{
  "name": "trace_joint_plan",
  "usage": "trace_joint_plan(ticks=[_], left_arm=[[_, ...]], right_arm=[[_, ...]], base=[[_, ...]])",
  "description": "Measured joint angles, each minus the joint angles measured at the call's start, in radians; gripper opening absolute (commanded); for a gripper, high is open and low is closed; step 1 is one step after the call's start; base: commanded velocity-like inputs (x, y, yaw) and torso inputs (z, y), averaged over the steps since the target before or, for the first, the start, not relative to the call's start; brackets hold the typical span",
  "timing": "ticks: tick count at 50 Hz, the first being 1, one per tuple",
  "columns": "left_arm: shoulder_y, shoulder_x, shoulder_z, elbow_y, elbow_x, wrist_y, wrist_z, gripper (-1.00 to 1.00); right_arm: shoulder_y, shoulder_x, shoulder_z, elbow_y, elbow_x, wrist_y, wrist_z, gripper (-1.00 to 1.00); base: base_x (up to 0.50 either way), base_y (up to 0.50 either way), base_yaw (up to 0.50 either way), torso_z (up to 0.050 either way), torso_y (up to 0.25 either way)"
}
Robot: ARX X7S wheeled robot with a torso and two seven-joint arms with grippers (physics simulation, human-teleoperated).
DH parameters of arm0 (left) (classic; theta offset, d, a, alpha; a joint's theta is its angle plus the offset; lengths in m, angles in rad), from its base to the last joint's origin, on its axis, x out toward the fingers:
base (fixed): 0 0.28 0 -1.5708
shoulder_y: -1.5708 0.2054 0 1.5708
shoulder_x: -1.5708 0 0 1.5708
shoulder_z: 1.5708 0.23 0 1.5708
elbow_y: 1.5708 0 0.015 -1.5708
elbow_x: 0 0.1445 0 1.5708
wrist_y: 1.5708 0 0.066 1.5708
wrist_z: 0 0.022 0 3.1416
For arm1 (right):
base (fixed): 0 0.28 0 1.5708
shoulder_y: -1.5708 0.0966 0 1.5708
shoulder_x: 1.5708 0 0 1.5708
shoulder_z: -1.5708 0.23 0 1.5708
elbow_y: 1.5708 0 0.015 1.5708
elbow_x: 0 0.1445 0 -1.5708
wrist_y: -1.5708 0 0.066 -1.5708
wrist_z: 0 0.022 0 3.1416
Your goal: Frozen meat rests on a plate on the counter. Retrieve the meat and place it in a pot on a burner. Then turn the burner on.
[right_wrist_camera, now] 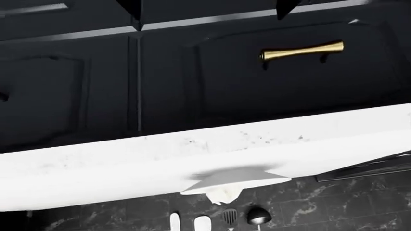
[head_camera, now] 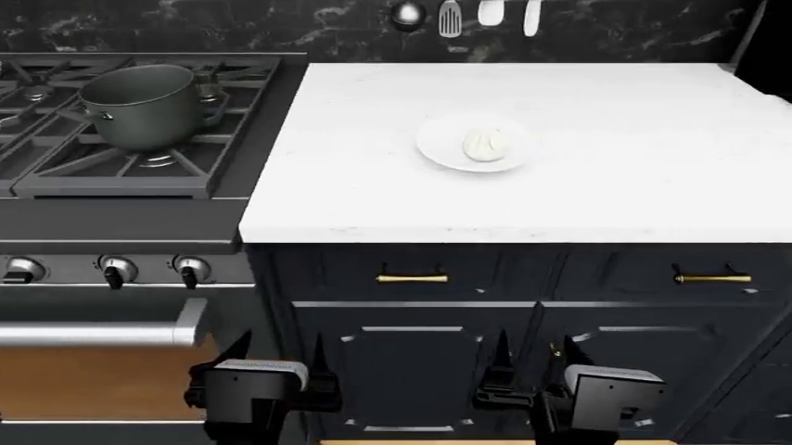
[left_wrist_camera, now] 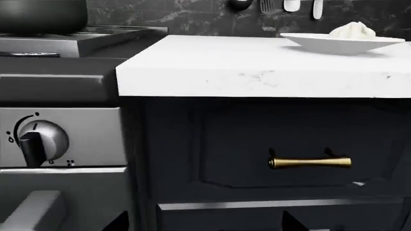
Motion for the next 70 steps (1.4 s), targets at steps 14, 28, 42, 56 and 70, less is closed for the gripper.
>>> trace_joint_plan(ticks=[14, 28, 42, 56, 70], left_arm=[[-0.005, -0.029, 0.000, 0.149, -0.046, -0.232, -0.057, 1.00], [-0.260, -0.112, -0.189, 0.579, -0.450, -1.083, -0.236, 1.00], [-0.650, -0.330, -0.171, 0.466, -1.445, -1.335, -0.920, 1.00], [-0.889, -0.459, -0.039, 0.373, -1.900, -1.284, -1.233, 1.00], [-0.956, -0.497, -0.014, 0.340, -1.978, -1.275, -1.274, 1.00]], right_arm=[[-0.005, 0.019, -0.004, -0.117, 0.035, 0.130, 0.065, 1.00], [0.219, 0.115, 0.125, -0.587, 0.355, 0.851, 0.231, 1.00], [0.703, 0.234, 0.219, -0.602, 1.123, 1.352, 0.669, 1.00], [0.998, 0.321, 0.115, -0.460, 1.553, 1.400, 0.958, 1.00], [1.074, 0.332, 0.071, -0.415, 1.610, 1.412, 0.989, 1.00]], base=[[0.00, -0.17, 0.00, 0.021, 0.000], [0.00, 0.00, 0.00, 0.000, 0.000], [0.00, 0.00, 0.00, 0.000, 0.000], [0.30, -0.02, 0.00, 0.000, 0.000], [0.50, -0.04, 0.00, 0.000, 0.000]])
